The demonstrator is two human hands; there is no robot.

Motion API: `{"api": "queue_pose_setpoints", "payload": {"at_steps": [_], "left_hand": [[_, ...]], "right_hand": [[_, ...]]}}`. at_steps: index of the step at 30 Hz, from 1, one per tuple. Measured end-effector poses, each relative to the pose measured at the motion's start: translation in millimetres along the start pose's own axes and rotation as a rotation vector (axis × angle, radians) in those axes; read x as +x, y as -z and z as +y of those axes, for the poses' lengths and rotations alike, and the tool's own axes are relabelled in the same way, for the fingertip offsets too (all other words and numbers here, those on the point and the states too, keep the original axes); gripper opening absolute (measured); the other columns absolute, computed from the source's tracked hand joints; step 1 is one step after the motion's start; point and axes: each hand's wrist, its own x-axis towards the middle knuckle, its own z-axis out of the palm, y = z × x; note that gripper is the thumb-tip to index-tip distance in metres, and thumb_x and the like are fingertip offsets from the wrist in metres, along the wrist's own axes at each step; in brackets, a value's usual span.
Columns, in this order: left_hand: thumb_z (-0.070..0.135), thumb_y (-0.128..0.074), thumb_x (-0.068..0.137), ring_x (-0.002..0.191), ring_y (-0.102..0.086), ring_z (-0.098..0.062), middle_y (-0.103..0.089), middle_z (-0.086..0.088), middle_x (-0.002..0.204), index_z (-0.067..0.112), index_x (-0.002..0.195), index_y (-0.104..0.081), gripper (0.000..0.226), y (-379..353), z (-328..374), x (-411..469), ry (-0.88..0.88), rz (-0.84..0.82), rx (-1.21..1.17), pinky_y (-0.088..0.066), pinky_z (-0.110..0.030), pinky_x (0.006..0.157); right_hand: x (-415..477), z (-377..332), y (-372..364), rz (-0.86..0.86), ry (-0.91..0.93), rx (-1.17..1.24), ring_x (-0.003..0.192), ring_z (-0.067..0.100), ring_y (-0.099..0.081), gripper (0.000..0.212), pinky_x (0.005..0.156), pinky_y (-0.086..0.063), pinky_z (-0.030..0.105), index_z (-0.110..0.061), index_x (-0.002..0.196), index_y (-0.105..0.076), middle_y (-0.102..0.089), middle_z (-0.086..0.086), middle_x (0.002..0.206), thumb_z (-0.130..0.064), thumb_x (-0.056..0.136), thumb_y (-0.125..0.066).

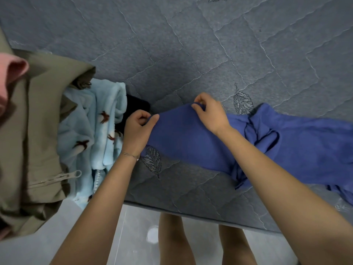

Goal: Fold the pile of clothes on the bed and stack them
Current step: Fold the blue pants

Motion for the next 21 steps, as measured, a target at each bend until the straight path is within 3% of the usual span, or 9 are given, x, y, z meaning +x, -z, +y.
{"api": "queue_pose_setpoints", "payload": {"at_steps": [4,8,10,12,15,18,21], "left_hand": [[0.016,-0.068,0.091,0.061,-0.058,-0.002,-0.064,0.003,0.067,0.013,0.077,-0.061,0.016,5,10,17,0.103,-0.153,-0.139,-0.047,-0.016,0.058],[0.009,-0.067,0.088,0.078,-0.059,-0.001,-0.064,0.008,0.085,0.014,0.091,-0.065,0.006,-7,3,36,-0.161,0.095,0.127,-0.048,-0.019,0.075],[0.008,-0.063,0.090,0.090,-0.058,-0.004,-0.064,0.005,0.100,0.014,0.107,-0.065,0.019,-15,3,44,-0.256,0.148,0.181,-0.048,-0.017,0.083],[0.010,-0.062,0.091,0.110,-0.052,-0.004,-0.056,0.005,0.122,0.014,0.127,-0.058,0.036,-20,0,50,-0.310,0.153,0.226,-0.038,-0.008,0.096],[0.005,-0.061,0.091,0.126,-0.039,-0.007,-0.046,0.001,0.135,0.006,0.138,-0.049,0.048,-24,-13,48,-0.351,0.124,0.313,-0.021,0.001,0.102],[0.003,-0.056,0.093,0.136,-0.038,-0.023,-0.043,-0.015,0.144,0.002,0.139,-0.045,0.048,-26,-30,33,-0.334,0.045,0.350,-0.021,-0.010,0.109],[0.006,-0.054,0.095,0.141,-0.030,-0.027,-0.032,-0.015,0.153,0.007,0.142,-0.043,0.048,-31,-46,14,-0.339,-0.007,0.463,-0.022,-0.026,0.115]], "right_hand": [[0,4,-3,0.032,-0.027,-0.025,0.075,0.018,-0.051,0.009,0.067,-0.036,0.031,-0.013,0.095,-0.058,-0.059,-0.002,0.076,-0.022,0.096,-0.057],[6,10,-3,0.179,-0.061,-0.037,0.079,0.026,-0.057,0.011,0.074,-0.044,0.038,-0.012,0.097,-0.056,-0.059,-0.002,0.081,-0.022,0.097,-0.056],[12,11,-1,0.240,-0.079,-0.010,0.080,0.026,-0.057,0.010,0.076,-0.045,0.040,-0.010,0.096,-0.057,-0.057,-0.002,0.081,-0.020,0.096,-0.056],[18,14,2,0.238,-0.090,-0.031,0.083,0.025,-0.058,0.009,0.078,-0.046,0.040,-0.012,0.096,-0.057,-0.058,-0.004,0.082,-0.020,0.094,-0.059],[23,19,4,0.179,-0.095,-0.096,0.090,0.023,-0.060,0.017,0.088,-0.047,0.044,-0.017,0.101,-0.059,-0.059,-0.006,0.088,-0.025,0.088,-0.067],[20,23,1,0.147,-0.075,-0.148,0.104,0.025,-0.056,0.033,0.095,-0.044,0.044,-0.018,0.113,-0.060,-0.061,0.000,0.104,-0.037,0.087,-0.068],[9,25,-1,0.160,-0.072,-0.195,0.117,0.026,-0.048,0.047,0.100,-0.036,0.039,-0.018,0.125,-0.057,-0.058,0.005,0.121,-0.046,0.088,-0.065]]}}
